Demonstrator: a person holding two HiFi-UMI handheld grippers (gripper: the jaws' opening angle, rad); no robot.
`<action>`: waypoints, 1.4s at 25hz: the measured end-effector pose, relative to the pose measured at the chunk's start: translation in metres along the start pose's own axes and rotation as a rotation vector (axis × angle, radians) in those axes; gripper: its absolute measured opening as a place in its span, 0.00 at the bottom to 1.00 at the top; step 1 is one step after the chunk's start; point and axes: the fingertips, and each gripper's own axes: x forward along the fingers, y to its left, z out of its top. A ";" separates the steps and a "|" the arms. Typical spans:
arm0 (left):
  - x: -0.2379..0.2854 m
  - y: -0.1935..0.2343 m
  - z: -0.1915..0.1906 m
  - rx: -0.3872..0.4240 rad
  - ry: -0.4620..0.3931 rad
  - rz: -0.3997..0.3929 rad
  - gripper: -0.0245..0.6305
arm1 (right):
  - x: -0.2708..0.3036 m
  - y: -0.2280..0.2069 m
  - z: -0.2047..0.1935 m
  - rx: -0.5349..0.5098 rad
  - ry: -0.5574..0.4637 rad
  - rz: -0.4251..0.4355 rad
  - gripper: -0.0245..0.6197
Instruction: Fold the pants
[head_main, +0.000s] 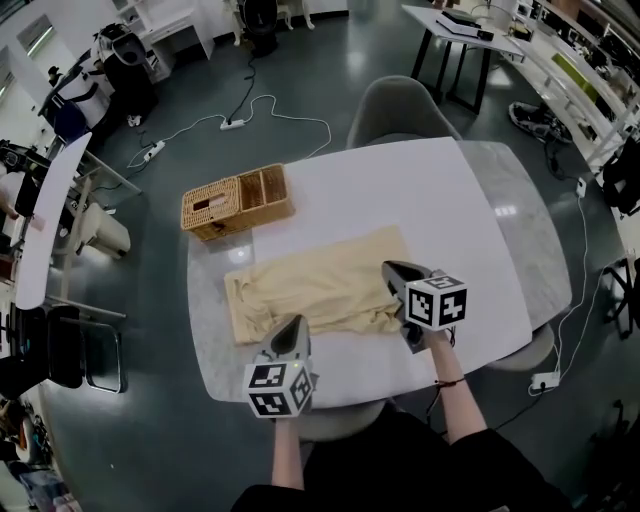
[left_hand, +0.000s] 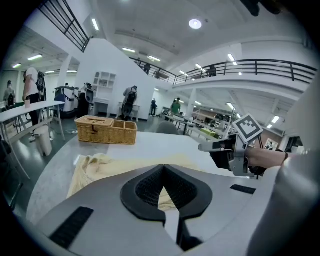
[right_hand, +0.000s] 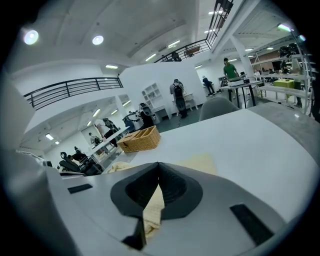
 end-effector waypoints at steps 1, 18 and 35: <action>0.004 -0.004 -0.001 0.003 0.005 -0.003 0.05 | -0.001 -0.008 -0.002 0.003 0.003 -0.013 0.06; 0.040 -0.019 -0.018 0.014 0.079 -0.008 0.05 | 0.035 -0.103 -0.047 0.072 0.167 -0.108 0.34; 0.031 -0.013 -0.022 -0.006 0.087 0.028 0.05 | 0.053 -0.113 -0.071 -0.006 0.333 -0.181 0.25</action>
